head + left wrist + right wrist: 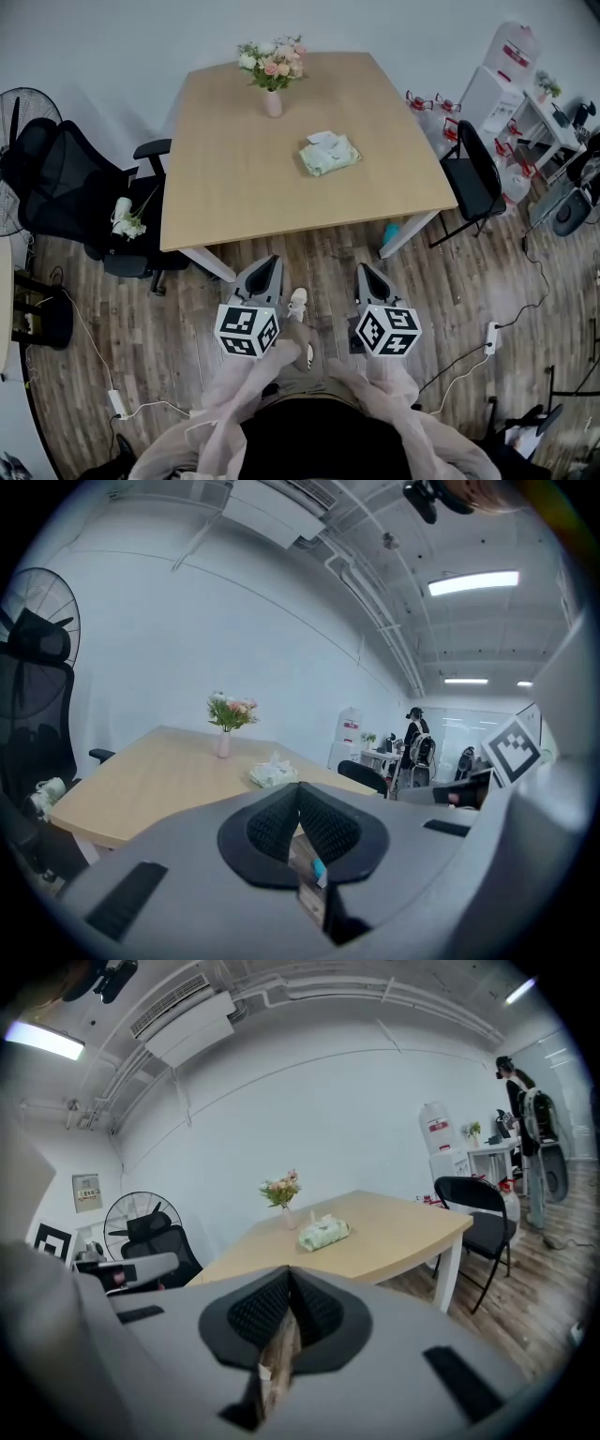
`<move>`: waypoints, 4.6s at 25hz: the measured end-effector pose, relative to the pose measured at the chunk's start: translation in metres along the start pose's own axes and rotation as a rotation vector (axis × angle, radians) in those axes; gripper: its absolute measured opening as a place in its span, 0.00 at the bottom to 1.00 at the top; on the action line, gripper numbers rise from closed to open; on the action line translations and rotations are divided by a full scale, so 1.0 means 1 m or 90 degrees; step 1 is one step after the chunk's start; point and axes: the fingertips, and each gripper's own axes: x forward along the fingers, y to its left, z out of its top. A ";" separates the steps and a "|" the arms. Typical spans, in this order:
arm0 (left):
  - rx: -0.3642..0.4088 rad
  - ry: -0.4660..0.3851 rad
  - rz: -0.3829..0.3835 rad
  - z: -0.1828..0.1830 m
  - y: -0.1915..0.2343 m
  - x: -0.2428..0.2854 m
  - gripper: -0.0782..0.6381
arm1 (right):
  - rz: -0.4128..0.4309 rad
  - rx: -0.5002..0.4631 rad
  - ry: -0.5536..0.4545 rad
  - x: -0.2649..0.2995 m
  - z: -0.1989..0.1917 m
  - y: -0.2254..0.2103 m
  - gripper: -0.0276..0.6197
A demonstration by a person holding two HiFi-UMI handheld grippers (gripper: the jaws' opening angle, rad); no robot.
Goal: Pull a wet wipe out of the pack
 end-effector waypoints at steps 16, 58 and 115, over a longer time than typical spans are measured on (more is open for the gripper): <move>-0.008 0.015 -0.003 0.009 0.018 0.077 0.12 | -0.017 0.038 0.008 0.054 0.021 -0.040 0.06; -0.021 0.065 0.015 0.060 0.141 0.306 0.12 | -0.005 0.076 0.048 0.314 0.107 -0.100 0.07; -0.053 0.118 -0.001 0.023 0.147 0.342 0.12 | -0.026 -0.002 0.185 0.350 0.068 -0.105 0.08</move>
